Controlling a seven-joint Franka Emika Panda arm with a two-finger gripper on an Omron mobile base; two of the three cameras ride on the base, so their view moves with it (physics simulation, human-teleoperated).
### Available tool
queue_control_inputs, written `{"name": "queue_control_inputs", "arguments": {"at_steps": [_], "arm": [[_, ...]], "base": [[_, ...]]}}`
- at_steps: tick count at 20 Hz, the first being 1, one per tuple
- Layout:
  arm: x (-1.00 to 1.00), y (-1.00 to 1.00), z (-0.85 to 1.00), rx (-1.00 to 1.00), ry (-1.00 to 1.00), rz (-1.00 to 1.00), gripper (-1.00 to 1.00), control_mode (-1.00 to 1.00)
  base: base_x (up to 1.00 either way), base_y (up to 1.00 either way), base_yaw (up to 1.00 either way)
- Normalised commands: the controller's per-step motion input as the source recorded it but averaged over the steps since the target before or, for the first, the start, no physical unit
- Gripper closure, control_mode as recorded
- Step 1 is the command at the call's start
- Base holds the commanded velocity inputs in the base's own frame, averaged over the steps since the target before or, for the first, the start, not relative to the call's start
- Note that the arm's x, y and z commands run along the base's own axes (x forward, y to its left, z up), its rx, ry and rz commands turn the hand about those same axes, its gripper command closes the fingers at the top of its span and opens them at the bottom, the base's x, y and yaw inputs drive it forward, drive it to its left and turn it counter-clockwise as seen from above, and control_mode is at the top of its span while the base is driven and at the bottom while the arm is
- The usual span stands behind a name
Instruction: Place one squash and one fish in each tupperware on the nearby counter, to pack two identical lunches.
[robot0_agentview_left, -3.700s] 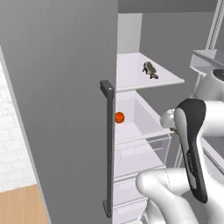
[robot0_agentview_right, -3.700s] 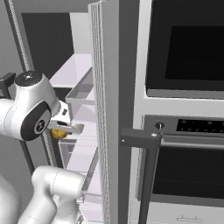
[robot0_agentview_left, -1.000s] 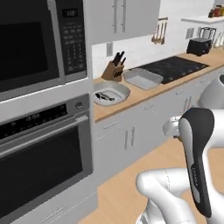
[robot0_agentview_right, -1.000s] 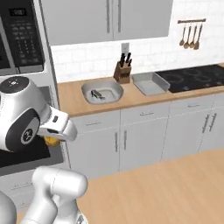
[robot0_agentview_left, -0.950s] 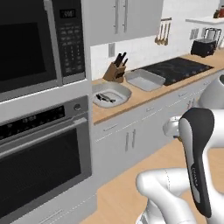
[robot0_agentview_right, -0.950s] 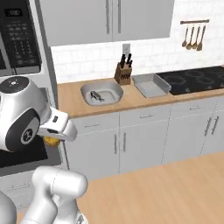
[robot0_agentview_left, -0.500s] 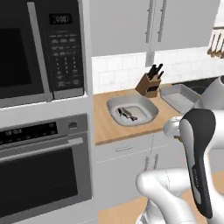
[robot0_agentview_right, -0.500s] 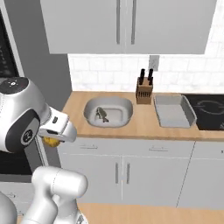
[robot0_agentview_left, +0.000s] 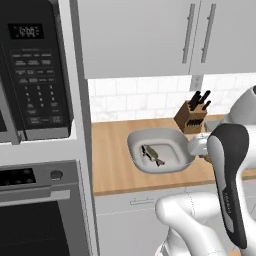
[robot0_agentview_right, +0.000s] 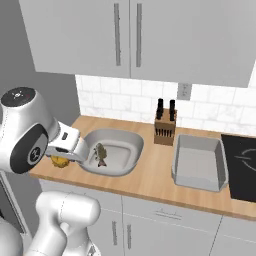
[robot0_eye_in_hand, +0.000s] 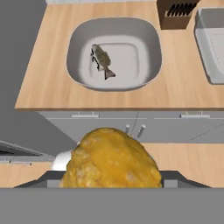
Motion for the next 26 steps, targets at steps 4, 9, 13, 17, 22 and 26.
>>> {"name": "queue_control_inputs", "arguments": {"at_steps": [4, 9, 13, 17, 22, 26], "arm": [[0.00, 0.00, 0.00, 0.00, 0.00, 0.00, 1.00, 1.00], [0.00, 0.00, 0.00, 0.00, 0.00, 0.00, 1.00, 1.00], [0.03, 0.00, 0.00, 0.00, 0.00, 0.00, 1.00, -1.00], [0.84, 0.00, -0.43, 0.00, 0.12, 0.09, 1.00, -1.00], [1.00, 0.01, -0.94, -0.01, 0.00, 0.16, 1.00, -1.00], [1.00, -0.04, -0.84, -0.01, 0.02, 0.08, 1.00, -1.00]], "base": [[0.42, -0.01, 0.04], [0.00, 0.00, 0.00], [0.00, 0.00, 0.00], [0.00, 0.00, 0.00], [0.00, 0.00, 0.00], [0.00, 0.00, 0.00]]}}
